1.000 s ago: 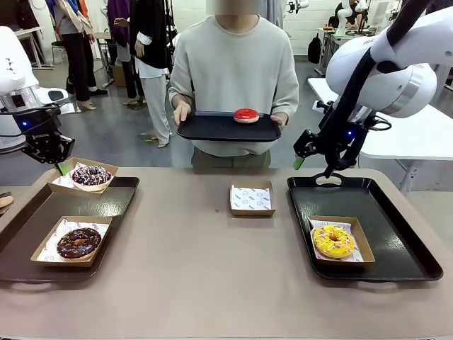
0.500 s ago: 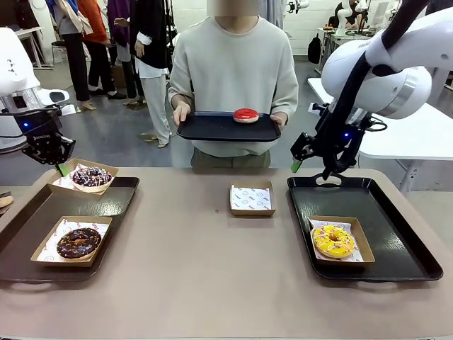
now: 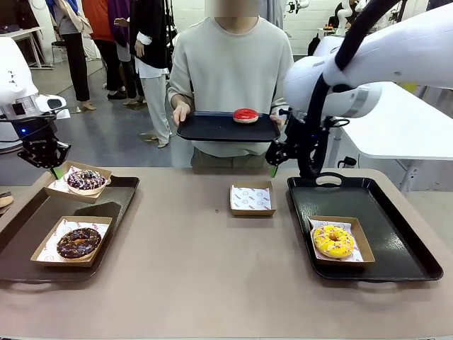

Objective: Individually package the donuts and arrange them on the tray.
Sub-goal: Place the picked Paper togo box on the Handle tray while simultaneously picking up another Paper togo box from the table with the other hand.

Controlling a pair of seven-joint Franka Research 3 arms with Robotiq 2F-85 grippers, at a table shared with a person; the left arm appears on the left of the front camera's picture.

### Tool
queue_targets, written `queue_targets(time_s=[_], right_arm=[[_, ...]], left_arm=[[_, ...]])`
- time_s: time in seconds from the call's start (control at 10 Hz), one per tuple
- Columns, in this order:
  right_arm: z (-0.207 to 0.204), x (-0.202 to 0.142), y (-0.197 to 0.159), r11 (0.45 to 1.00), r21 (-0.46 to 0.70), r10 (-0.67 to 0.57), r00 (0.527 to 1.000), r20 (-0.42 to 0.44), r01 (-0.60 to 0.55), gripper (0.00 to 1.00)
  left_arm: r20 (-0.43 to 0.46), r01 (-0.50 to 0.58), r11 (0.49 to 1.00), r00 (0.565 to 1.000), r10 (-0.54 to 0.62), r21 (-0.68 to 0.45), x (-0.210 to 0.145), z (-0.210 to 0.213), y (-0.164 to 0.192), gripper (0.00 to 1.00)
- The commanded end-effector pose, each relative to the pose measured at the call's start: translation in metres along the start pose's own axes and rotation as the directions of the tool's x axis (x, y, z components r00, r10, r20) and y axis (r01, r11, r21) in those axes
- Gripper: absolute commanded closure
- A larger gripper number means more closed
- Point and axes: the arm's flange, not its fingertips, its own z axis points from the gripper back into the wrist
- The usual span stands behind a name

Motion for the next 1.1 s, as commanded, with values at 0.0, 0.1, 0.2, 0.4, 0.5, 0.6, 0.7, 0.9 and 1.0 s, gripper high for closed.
queue_targets(time_s=[0.0, 0.1, 0.2, 0.4, 0.5, 0.6, 0.7, 0.9, 1.0], right_arm=[[-0.015, 0.027, 0.017, 0.997, -0.065, -0.03, 0.999, -0.014, 0.029, 0.0], [-0.027, 0.034, 0.026, 0.995, -0.08, -0.054, 0.998, -0.024, 0.052, 0.0], [-0.039, 0.039, 0.033, 0.992, -0.089, -0.089, 0.995, -0.034, 0.086, 0.0], [-0.062, 0.042, 0.04, 0.981, -0.111, -0.162, 0.986, -0.038, 0.157, 0.0], [-0.068, 0.04, 0.04, 0.982, -0.113, -0.16, 0.986, -0.046, 0.154, 0.0], [-0.071, 0.038, 0.038, 0.98, -0.113, -0.17, 0.984, -0.048, 0.163, 0.0], [-0.073, 0.036, 0.033, 0.979, -0.11, -0.179, 0.983, -0.045, 0.173, 0.0], [-0.075, 0.032, 0.024, 0.976, -0.096, -0.2, 0.979, -0.034, 0.196, 0.0], [-0.077, 0.031, 0.021, 0.975, -0.095, -0.204, 0.978, -0.037, 0.199, 0.0]], left_arm=[[0.009, -0.033, 0.999, 0.999, 0.033, -0.001, 0.004, -0.009, 0.007, 0.99], [0.009, -0.045, 0.999, 0.999, 0.045, -0.016, 0.008, -0.013, 0.011, 0.99], [0.008, -0.056, 0.998, 0.998, 0.056, -0.021, 0.012, -0.018, 0.013, 0.99], [0.003, -0.061, 0.997, 0.998, 0.061, -0.039, 0.017, -0.025, 0.017, 0.99], [0.004, -0.057, 0.997, 0.998, 0.057, -0.045, 0.018, -0.027, 0.018, 0.99], [0.002, -0.056, 0.997, 0.998, 0.056, -0.05, 0.02, -0.03, 0.018, 0.99], [0.001, -0.056, 0.997, 0.998, 0.056, -0.053, 0.022, -0.032, 0.019, 0.99], [-0.003, -0.055, 0.997, 0.998, 0.055, -0.058, 0.027, -0.037, 0.019, 0.99], [-0.007, -0.052, 0.997, 0.999, 0.052, -0.063, 0.029, -0.039, 0.018, 0.99]])
